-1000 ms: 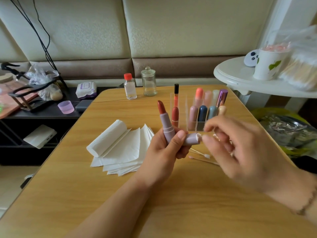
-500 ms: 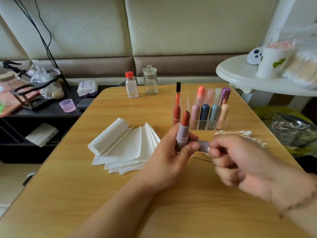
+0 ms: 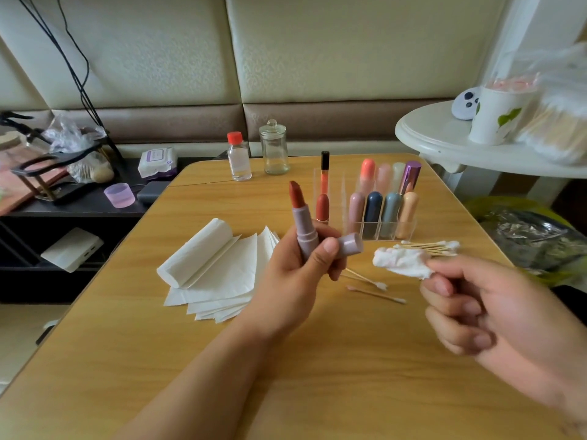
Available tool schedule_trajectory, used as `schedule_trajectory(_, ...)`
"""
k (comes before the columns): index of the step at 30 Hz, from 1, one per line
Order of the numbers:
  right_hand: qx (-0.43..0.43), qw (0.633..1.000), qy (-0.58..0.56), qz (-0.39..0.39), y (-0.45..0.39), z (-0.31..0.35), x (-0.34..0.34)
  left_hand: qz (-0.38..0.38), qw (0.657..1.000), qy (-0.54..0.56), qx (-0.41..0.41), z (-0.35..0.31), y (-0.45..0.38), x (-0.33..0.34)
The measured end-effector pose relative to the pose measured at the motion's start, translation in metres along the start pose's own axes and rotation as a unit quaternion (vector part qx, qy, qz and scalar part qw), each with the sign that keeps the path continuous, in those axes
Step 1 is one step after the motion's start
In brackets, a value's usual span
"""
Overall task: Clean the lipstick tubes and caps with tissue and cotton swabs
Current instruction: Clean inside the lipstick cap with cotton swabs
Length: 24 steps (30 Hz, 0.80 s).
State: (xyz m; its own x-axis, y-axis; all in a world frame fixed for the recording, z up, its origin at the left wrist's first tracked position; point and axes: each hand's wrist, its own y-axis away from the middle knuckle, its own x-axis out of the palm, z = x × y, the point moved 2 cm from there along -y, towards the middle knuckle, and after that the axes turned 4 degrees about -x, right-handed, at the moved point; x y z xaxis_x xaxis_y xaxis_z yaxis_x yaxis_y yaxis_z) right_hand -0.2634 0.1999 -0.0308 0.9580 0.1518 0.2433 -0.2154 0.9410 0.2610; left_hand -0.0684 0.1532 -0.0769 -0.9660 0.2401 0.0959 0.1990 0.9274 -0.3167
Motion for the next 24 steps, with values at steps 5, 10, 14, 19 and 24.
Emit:
schedule_trajectory(5, -0.244, 0.872, 0.423, 0.017, 0.009, -0.022, -0.008, -0.021, 0.989, 0.137, -0.043, -0.001, -0.001, -0.001)
schedule_trajectory(10, -0.422, 0.532, 0.733, -0.031, 0.005, -0.056, -0.008, -0.004, 0.986, 0.152, -0.064, 0.0, 0.0, 0.0)
schedule_trajectory(14, -0.417, 0.517, 0.747, -0.011, 0.004, -0.05, -0.005, 0.003, 0.987, 0.138, -0.078, 0.0, 0.0, 0.0)
schedule_trajectory(19, -0.414, 0.707, 0.57, -0.065, 0.001, -0.01, 0.003, 0.016, 0.981, 0.169, -0.097, -0.001, 0.001, 0.003)
schedule_trajectory(24, -0.319, 0.901, 0.295, 0.016, -0.044, -0.004, 0.029, 0.047, 0.967, 0.226, -0.106, -0.003, 0.003, 0.007)
